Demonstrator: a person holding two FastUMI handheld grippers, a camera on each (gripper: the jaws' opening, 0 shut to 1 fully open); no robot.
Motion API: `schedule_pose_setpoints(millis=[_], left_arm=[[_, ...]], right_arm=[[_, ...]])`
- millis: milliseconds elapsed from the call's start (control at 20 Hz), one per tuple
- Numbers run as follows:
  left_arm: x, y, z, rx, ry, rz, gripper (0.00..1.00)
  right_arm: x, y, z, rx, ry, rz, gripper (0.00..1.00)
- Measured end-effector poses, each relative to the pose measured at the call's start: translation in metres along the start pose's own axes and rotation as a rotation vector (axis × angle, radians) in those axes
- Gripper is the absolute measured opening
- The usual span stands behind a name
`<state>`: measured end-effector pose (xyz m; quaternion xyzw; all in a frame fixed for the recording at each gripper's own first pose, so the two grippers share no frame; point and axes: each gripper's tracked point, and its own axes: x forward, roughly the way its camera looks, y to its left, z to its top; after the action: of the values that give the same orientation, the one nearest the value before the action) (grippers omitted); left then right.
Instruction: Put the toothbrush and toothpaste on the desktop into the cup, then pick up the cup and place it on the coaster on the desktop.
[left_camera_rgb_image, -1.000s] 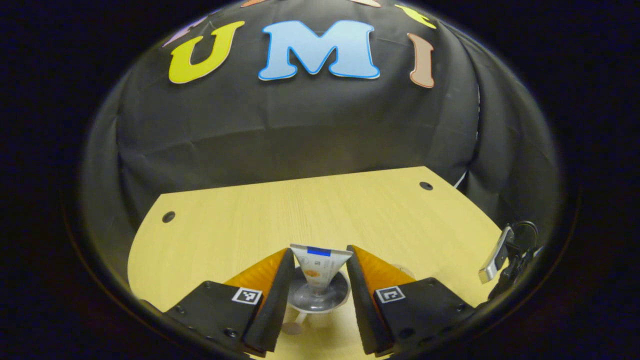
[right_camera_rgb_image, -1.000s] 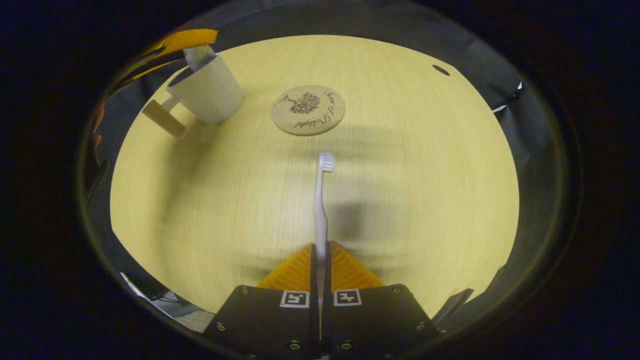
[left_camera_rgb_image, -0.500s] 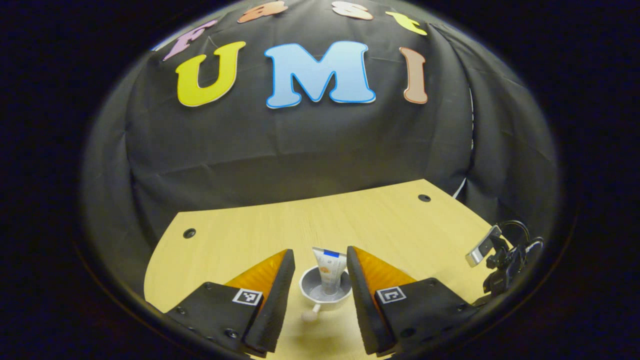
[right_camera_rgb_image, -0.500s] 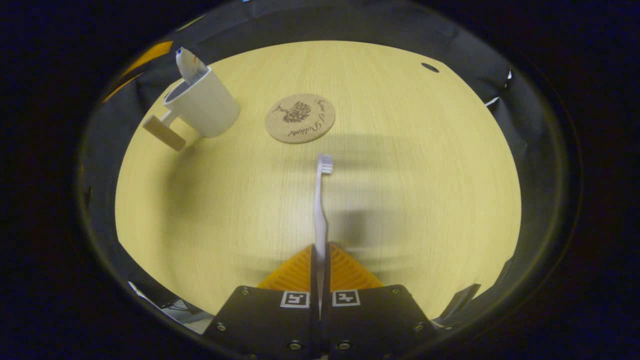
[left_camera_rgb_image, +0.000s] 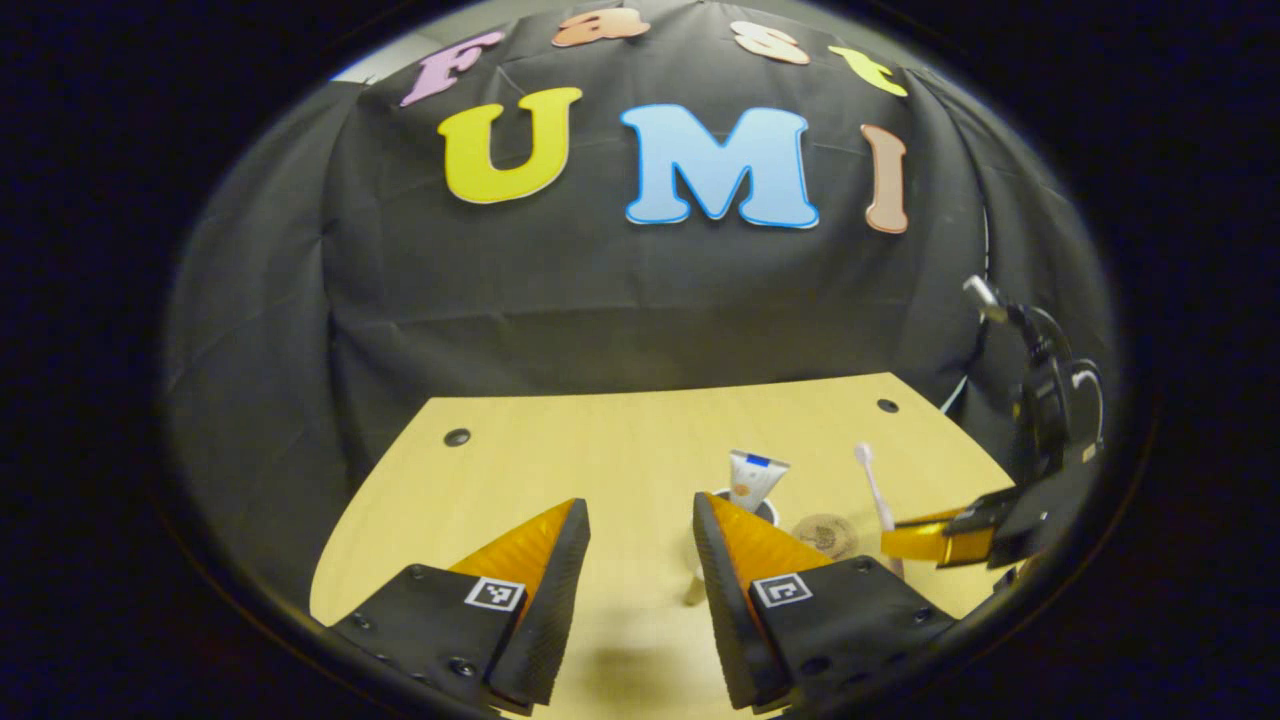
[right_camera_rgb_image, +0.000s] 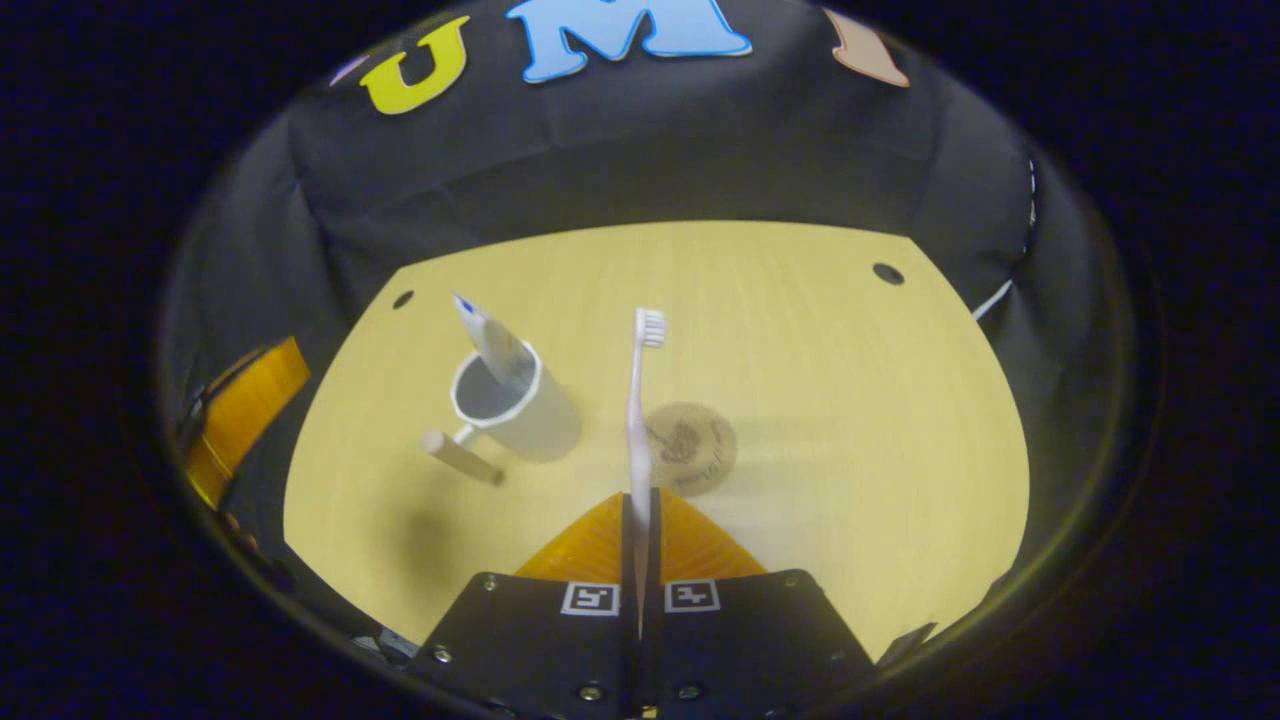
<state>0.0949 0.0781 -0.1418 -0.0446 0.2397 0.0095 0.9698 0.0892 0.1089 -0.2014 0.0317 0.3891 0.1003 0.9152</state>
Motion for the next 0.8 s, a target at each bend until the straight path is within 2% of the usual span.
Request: schedule_pose_setpoints(millis=[150, 300, 500, 700, 800], left_arm=[[-0.019, 0.038, -0.010, -0.027, 0.011, 0.066, 0.70], [-0.035, 0.071, -0.023, -0.047, 0.028, 0.126, 0.69], [-0.058, 0.109, -0.037, -0.077, 0.052, 0.198, 0.69], [-0.078, 0.140, -0.047, -0.113, 0.067, 0.265, 0.67], [-0.078, 0.138, -0.040, -0.125, 0.069, 0.288, 0.67]], right_arm=[[-0.010, 0.031, 0.055, -0.021, -0.149, 0.113, 0.02], [-0.009, 0.061, 0.088, -0.075, -0.250, 0.227, 0.02], [0.037, 0.073, 0.101, -0.154, -0.269, 0.247, 0.02], [0.103, 0.086, 0.067, -0.236, -0.249, 0.219, 0.02], [0.124, 0.086, 0.051, -0.287, -0.243, 0.197, 0.02]])
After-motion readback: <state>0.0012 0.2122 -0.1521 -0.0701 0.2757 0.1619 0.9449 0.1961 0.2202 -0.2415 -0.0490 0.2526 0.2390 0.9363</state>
